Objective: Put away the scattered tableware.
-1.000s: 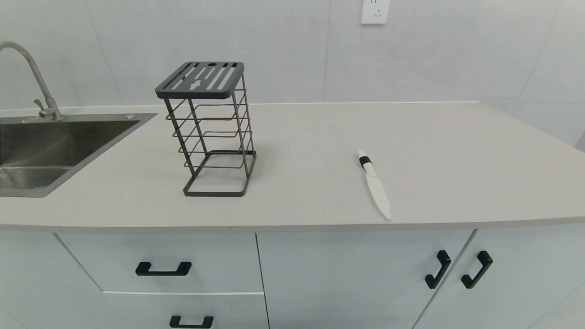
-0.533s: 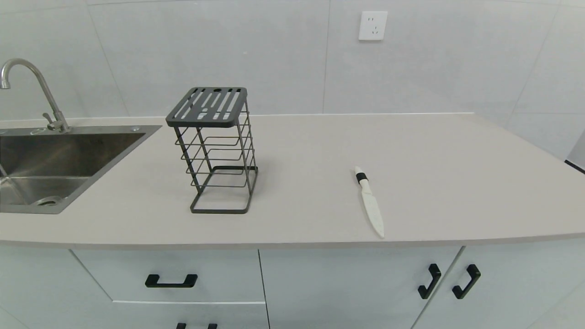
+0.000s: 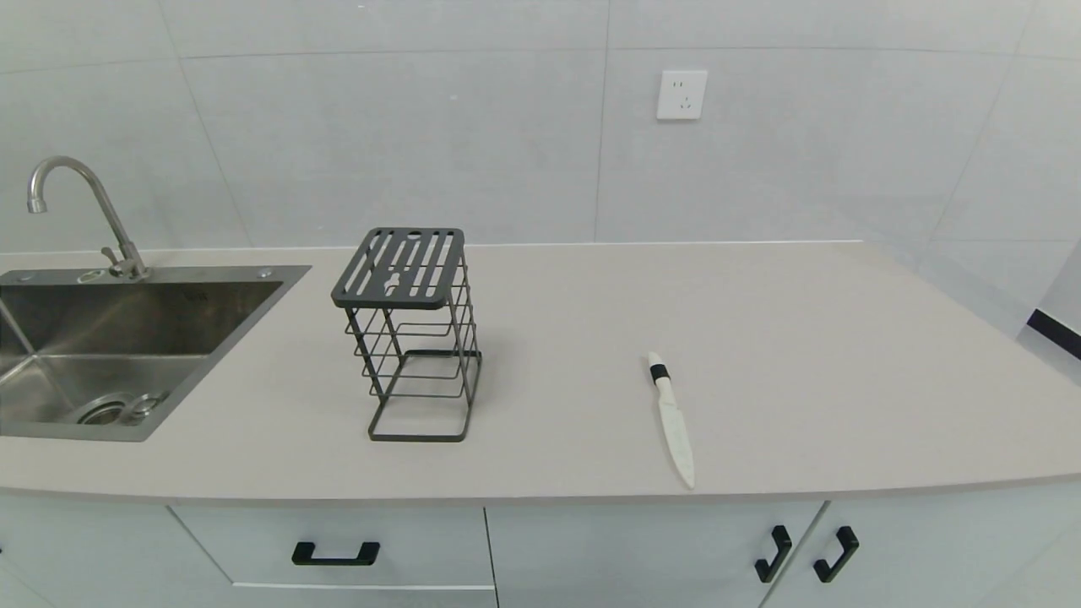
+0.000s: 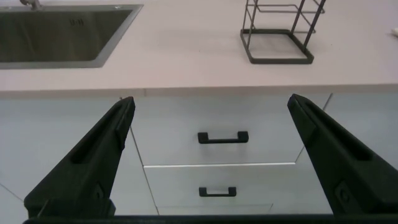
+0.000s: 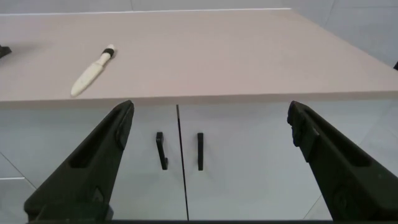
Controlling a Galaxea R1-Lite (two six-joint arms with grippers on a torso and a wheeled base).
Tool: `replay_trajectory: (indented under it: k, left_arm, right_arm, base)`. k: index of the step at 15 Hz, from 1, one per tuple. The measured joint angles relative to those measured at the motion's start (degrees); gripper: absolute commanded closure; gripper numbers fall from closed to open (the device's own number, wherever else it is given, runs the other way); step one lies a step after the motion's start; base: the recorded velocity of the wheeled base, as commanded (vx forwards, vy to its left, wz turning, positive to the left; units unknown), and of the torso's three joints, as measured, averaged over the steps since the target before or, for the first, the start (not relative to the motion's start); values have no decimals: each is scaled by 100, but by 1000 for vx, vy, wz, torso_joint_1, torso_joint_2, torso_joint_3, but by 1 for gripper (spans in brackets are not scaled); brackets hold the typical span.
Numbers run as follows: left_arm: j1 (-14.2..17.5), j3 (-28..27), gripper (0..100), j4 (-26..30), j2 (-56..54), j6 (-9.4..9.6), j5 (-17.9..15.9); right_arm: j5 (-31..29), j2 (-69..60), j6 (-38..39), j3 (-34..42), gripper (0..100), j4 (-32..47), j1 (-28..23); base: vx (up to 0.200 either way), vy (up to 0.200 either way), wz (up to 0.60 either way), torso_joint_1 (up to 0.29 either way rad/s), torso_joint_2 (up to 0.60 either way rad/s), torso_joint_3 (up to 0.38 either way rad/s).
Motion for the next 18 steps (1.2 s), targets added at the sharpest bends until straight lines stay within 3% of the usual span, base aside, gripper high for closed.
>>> replay_trajectory:
  k: [8,13,18]
  left_arm:
    - [0,0,0,-7,0,2,0]
    - [0,0,0,6,0,2,-2]
    - [0,0,0,0,0,-2,-2]
  right_arm:
    - [0,0,0,0,0,-1,0]
    - [7,0,0,0,0,0,0]
    - [11,0,0,0,0,-6,0]
  base:
    - [0,0,0,250,-503,-237]
    - [0,0,0,20,0,20]
    - [0,0,0,259,-14,232]
